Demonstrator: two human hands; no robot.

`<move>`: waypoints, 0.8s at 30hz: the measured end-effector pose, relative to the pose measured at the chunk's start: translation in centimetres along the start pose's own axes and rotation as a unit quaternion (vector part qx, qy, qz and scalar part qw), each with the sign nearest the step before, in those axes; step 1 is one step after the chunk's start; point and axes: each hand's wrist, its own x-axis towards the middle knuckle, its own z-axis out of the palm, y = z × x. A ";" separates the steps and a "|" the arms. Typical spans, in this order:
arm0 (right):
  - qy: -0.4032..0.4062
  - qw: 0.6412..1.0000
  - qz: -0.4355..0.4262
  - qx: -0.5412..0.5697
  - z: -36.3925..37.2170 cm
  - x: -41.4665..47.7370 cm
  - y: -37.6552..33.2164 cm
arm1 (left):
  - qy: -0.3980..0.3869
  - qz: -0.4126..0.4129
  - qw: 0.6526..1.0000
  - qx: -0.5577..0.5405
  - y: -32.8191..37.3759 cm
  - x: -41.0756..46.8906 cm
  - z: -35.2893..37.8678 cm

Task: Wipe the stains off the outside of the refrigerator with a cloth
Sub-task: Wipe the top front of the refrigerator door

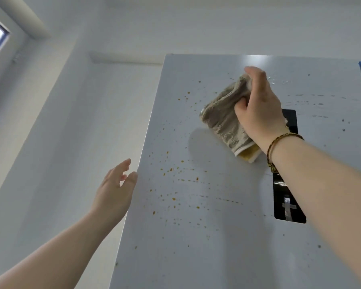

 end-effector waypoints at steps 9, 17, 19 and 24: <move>-0.035 0.976 0.004 -0.214 3.3 0.7 -0.3 | -0.034 0.100 0.993 -0.054 0.6 5.4 1.5; -0.161 0.967 0.016 -0.195 3.3 -2.5 -0.5 | -0.002 0.147 0.985 -0.088 0.4 6.2 3.3; -0.152 0.969 -0.002 -0.197 3.6 -0.8 -0.1 | -0.001 0.150 0.985 -0.084 0.2 6.3 3.5; -0.084 0.975 0.023 -0.204 6.2 3.8 -1.1 | -0.006 0.141 0.986 -0.082 -0.1 6.5 3.5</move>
